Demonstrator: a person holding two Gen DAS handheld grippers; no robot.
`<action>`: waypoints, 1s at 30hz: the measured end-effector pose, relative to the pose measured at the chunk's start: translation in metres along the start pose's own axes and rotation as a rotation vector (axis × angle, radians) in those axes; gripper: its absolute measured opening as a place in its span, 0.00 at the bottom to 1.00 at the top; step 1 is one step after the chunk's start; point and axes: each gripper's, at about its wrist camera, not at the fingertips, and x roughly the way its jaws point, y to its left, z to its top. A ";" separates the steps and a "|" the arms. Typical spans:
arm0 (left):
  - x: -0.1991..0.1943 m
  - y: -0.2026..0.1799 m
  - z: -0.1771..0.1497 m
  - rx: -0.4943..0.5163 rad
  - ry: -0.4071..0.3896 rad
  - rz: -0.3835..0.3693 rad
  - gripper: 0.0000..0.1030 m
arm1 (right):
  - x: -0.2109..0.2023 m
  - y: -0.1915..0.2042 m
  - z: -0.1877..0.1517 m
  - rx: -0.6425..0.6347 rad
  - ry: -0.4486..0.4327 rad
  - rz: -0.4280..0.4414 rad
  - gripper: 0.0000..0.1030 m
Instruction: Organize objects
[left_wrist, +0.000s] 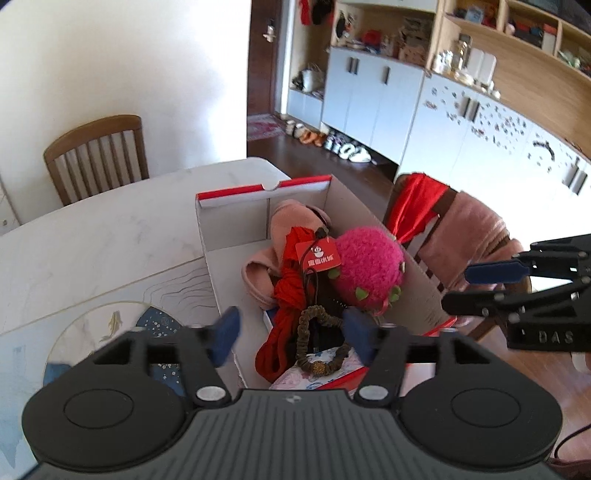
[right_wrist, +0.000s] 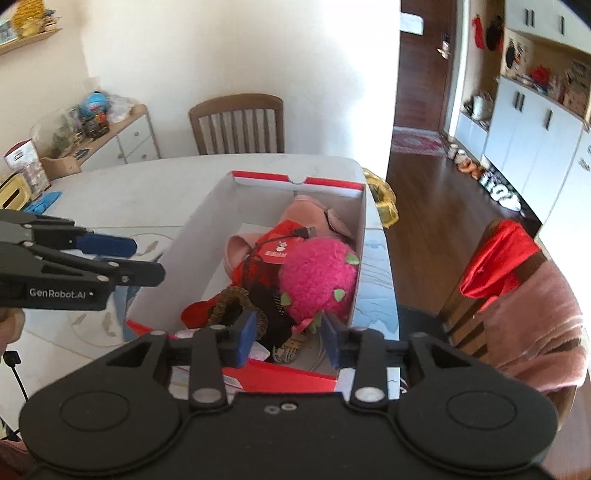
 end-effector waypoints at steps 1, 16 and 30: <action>-0.003 -0.002 -0.001 -0.008 -0.008 0.007 0.66 | -0.003 0.001 -0.001 -0.011 -0.007 0.005 0.45; -0.032 -0.027 -0.028 -0.083 -0.075 0.052 0.82 | -0.041 -0.004 -0.021 -0.058 -0.100 0.041 0.76; -0.048 -0.036 -0.046 -0.100 -0.097 0.073 1.00 | -0.060 -0.007 -0.034 -0.034 -0.190 0.035 0.99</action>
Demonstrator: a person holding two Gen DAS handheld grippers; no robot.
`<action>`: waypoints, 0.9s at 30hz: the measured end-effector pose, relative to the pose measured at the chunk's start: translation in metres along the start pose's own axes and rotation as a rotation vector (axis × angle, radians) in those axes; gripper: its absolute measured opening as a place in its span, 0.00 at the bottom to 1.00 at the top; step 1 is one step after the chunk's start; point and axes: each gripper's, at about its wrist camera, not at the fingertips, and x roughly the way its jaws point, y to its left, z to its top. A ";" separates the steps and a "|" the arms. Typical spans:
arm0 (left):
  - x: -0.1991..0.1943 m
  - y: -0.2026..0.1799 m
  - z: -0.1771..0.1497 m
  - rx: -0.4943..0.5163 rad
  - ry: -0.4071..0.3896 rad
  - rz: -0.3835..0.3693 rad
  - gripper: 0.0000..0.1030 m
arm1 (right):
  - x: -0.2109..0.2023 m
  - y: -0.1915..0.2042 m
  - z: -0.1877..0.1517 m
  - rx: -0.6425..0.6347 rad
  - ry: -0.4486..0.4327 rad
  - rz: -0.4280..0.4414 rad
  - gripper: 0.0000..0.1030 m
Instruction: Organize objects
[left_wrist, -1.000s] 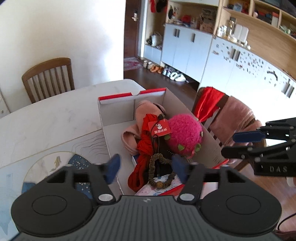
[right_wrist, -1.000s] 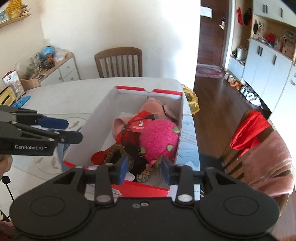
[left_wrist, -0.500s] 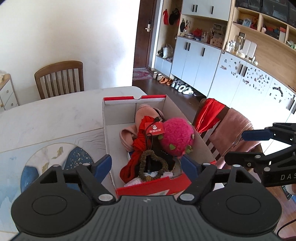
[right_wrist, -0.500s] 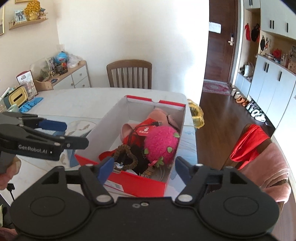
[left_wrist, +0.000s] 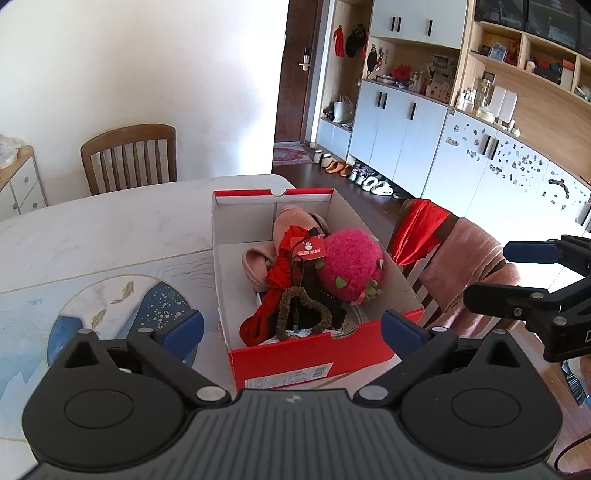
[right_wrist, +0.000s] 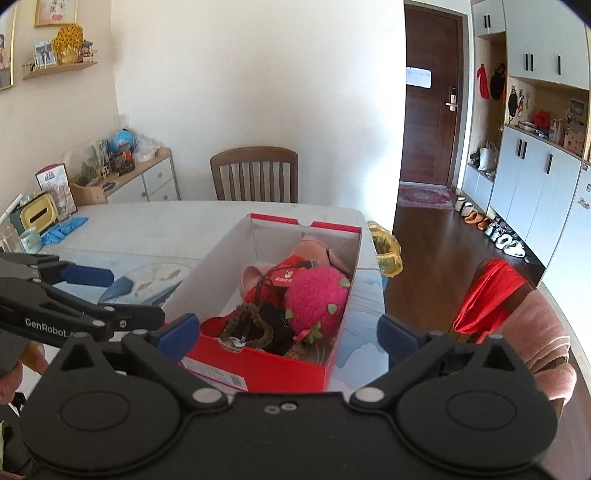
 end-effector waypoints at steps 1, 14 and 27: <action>0.000 0.000 -0.001 -0.002 0.002 0.003 1.00 | 0.000 0.000 -0.001 0.003 -0.001 0.003 0.99; 0.003 -0.003 -0.006 0.001 0.013 0.057 1.00 | 0.001 -0.003 -0.006 0.006 0.010 0.012 0.99; 0.004 -0.001 -0.004 -0.003 0.008 0.079 1.00 | 0.003 -0.002 -0.007 0.011 0.015 0.010 0.99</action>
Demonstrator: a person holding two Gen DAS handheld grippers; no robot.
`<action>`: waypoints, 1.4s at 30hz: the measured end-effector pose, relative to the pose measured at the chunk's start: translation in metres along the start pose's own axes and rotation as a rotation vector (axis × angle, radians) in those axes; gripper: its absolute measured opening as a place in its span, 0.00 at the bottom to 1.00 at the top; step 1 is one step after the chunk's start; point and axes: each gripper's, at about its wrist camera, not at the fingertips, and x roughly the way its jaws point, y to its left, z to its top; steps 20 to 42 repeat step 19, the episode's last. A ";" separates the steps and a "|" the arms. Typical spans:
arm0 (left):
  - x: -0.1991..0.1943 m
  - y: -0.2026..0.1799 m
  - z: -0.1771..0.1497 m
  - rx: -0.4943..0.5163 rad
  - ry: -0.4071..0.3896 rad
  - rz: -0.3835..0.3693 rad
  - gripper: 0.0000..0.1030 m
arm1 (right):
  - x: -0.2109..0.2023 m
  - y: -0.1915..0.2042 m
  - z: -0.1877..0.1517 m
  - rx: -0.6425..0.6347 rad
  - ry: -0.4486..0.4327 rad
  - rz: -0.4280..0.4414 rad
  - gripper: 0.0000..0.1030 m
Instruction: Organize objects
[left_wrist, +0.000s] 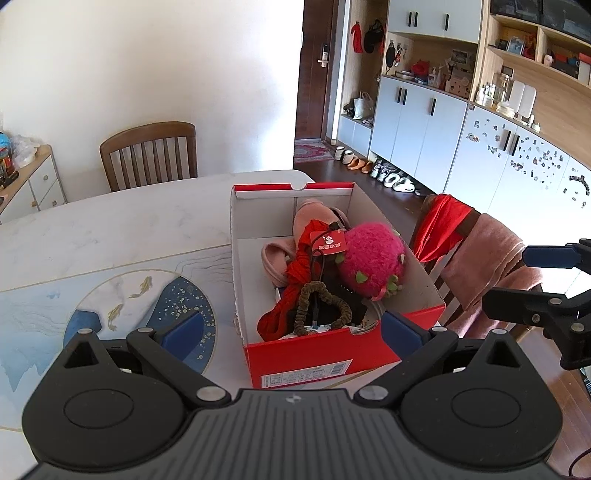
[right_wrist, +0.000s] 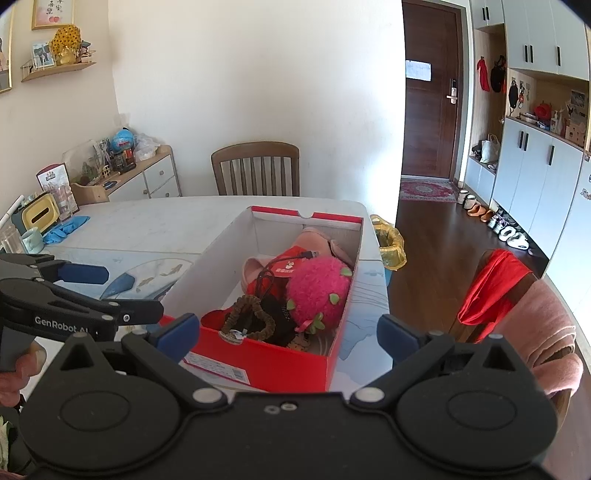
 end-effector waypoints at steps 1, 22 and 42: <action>0.000 0.000 0.000 -0.002 0.001 0.000 1.00 | 0.001 0.000 0.000 0.001 0.001 -0.001 0.99; 0.001 0.004 0.000 -0.001 -0.005 -0.002 1.00 | 0.004 0.001 -0.002 0.006 0.015 -0.018 0.99; 0.001 0.004 0.000 -0.001 -0.005 -0.002 1.00 | 0.004 0.001 -0.002 0.006 0.015 -0.018 0.99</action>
